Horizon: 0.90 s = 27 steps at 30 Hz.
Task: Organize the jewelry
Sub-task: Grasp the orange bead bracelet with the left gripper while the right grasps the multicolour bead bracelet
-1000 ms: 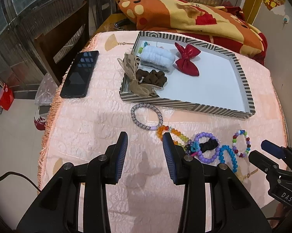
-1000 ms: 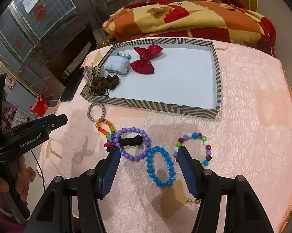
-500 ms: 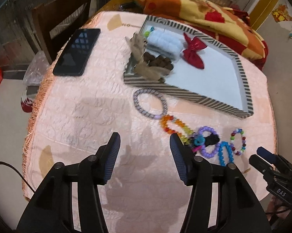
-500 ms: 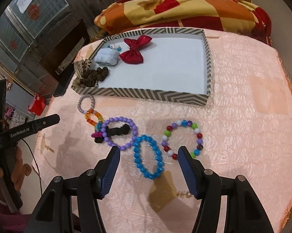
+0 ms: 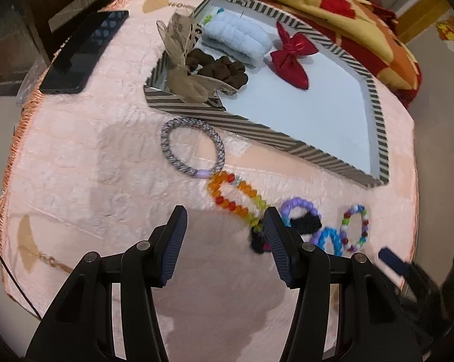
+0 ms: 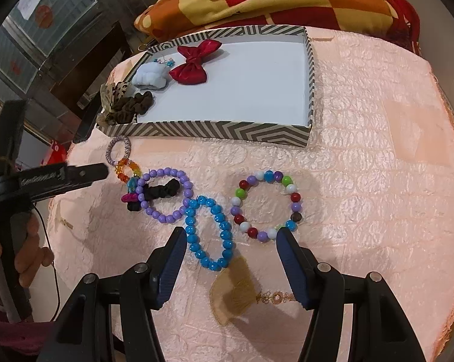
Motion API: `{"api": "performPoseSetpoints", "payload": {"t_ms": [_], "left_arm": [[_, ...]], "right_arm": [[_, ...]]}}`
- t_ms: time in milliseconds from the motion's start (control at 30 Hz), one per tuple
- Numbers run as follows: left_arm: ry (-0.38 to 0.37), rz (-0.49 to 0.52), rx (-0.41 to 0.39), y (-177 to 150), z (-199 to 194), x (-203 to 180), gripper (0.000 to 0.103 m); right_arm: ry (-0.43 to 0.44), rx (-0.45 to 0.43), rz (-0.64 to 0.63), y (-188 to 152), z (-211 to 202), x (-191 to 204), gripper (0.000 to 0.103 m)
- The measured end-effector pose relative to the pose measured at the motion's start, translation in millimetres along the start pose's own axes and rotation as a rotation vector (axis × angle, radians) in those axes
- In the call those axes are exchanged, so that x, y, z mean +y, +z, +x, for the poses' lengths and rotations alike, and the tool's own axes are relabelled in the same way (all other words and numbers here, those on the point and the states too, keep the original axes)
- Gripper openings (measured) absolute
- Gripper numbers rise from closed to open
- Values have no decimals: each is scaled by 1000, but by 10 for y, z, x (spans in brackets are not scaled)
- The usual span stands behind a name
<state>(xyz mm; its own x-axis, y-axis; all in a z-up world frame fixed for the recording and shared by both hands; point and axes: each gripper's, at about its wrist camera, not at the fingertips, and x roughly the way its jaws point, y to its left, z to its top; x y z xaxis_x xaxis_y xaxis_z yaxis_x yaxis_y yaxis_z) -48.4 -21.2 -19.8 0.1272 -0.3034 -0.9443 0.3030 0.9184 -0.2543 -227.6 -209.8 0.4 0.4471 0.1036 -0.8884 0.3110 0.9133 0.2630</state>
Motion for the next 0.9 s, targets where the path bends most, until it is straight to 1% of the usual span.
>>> {"api": "performPoseSetpoints", "payload": {"t_ms": [167, 267, 467, 600, 667, 700, 733, 800, 833, 867, 900], "left_arm": [[44, -21, 55, 115, 208, -118, 53], [29, -28, 95, 130, 307, -190, 53], [97, 8, 106, 107, 407, -353, 52], [108, -15, 119, 126, 469, -376, 52], [117, -21, 112, 119, 467, -384, 47], [126, -23, 108, 147, 477, -397, 38], [126, -25, 106, 139, 465, -381, 31], [111, -36, 108, 162, 472, -316, 23], [101, -42, 112, 169, 471, -290, 21], [88, -46, 115, 168, 470, -276, 19], [81, -47, 117, 169, 463, -250, 16]], "right_arm": [[-2, -2, 14, 6, -30, -112, 59], [-3, 3, 31, -7, -31, -205, 59], [-4, 2, 56, 6, 10, -344, 59], [-41, -24, 44, 81, 84, -411, 59], [-61, -19, 27, 121, 156, -425, 56], [-65, -16, 12, 145, 207, -426, 49], [-71, -10, 0, 164, 251, -422, 45], [-87, 1, -28, 193, 343, -410, 43], [-92, 3, -37, 194, 374, -409, 40], [-99, 9, -46, 196, 419, -408, 38], [-116, -1, -62, 192, 438, -396, 33]]}}
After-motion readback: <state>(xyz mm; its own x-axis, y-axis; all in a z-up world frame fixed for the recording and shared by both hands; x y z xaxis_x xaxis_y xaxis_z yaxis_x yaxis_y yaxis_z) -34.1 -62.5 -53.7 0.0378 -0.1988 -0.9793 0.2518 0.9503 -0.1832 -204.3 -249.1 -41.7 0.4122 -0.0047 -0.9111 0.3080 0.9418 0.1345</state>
